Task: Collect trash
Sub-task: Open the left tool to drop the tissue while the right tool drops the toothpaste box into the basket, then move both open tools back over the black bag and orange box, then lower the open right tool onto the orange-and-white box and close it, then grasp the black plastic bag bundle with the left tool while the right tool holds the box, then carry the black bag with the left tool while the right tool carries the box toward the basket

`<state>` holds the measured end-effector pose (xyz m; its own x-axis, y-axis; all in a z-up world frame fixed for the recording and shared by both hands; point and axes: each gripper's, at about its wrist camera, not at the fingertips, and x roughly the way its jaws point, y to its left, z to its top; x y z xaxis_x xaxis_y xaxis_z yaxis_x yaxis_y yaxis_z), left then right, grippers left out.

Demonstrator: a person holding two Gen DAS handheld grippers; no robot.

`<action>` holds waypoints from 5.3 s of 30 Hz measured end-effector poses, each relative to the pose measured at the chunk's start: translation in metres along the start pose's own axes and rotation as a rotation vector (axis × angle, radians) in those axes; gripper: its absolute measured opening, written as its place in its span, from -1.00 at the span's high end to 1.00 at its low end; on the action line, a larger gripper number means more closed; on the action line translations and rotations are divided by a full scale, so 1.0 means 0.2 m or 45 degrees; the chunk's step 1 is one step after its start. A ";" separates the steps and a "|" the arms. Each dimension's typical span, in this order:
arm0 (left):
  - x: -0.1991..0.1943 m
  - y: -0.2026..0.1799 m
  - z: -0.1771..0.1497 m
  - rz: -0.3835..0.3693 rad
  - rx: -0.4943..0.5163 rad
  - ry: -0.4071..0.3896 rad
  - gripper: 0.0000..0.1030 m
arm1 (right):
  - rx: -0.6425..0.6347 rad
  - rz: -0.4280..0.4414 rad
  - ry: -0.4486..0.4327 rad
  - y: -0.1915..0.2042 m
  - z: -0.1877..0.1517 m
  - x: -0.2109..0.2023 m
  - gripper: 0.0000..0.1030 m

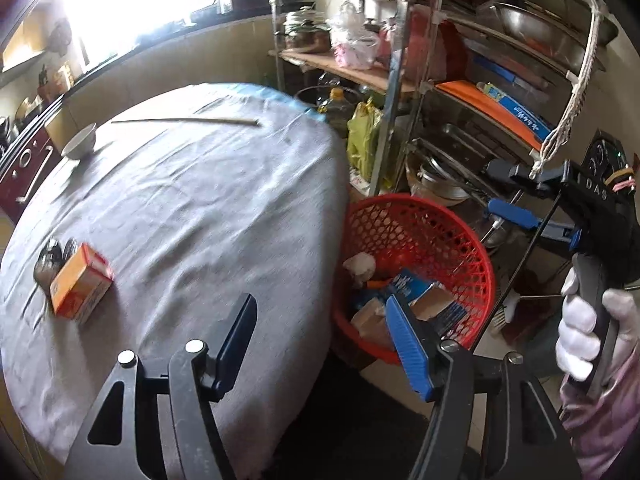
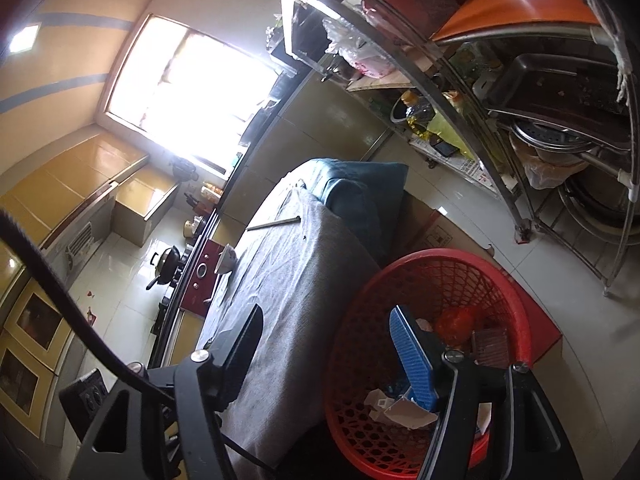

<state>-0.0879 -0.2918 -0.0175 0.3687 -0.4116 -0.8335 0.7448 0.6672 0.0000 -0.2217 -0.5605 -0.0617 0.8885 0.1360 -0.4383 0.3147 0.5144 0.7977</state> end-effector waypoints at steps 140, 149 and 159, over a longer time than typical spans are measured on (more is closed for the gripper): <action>0.22 1.83 -0.07 0.230 -0.974 0.030 0.38 | -0.578 -0.063 0.570 1.24 -0.57 1.46 -0.06; -0.07 1.60 -0.14 0.342 -0.871 -0.073 0.38 | -0.530 -0.045 0.505 1.18 -0.53 1.32 -0.06; -0.28 1.36 -0.21 0.355 -0.789 -0.137 0.38 | -0.470 -0.023 0.431 1.10 -0.48 1.12 -0.06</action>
<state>0.0697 -0.0612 0.0057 0.5778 -0.2107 -0.7885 0.1701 0.9760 -0.1362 0.0136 -0.3361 -0.0238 0.7063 0.3600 -0.6096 0.1359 0.7761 0.6158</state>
